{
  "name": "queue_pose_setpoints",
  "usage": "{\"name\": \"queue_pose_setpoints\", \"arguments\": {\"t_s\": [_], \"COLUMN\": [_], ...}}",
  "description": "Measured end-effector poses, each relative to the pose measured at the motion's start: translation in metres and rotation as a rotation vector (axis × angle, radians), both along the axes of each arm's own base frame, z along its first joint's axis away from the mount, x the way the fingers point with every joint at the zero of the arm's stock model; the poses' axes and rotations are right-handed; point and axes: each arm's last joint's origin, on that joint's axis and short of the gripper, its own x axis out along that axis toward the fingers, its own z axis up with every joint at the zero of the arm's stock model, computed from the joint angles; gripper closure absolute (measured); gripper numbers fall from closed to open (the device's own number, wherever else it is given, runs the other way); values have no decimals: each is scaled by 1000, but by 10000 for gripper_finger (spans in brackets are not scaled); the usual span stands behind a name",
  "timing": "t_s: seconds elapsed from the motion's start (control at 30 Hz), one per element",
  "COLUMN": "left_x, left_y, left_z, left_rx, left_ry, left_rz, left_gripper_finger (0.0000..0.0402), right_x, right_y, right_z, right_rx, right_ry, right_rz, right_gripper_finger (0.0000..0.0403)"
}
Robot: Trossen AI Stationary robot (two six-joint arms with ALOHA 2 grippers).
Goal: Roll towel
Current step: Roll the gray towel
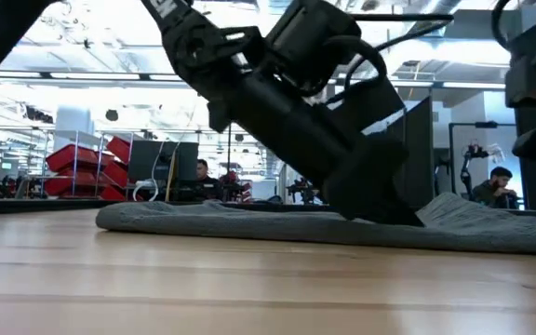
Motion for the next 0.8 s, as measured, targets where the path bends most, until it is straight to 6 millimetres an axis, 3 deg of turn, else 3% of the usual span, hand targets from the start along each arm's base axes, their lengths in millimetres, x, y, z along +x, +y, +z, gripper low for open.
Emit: {"name": "queue_pose_setpoints", "arguments": {"t_s": [0.23, 0.47, 0.8], "left_x": [1, 0, 0], "left_y": [10, 11, 11], "left_z": [-10, -12, -13], "left_rx": [-51, -91, -104], "left_ry": [33, 43, 46], "left_rz": [52, 86, 98], "left_gripper_finger": [386, 386, 386], "right_x": [7, 10, 29], "right_y": [11, 10, 9], "right_z": [-26, -22, -10], "right_rx": [-68, -53, -80], "right_ry": [9, -38, -74], "right_rz": [-27, -27, 36], "right_gripper_finger": [403, 403, 403]}}
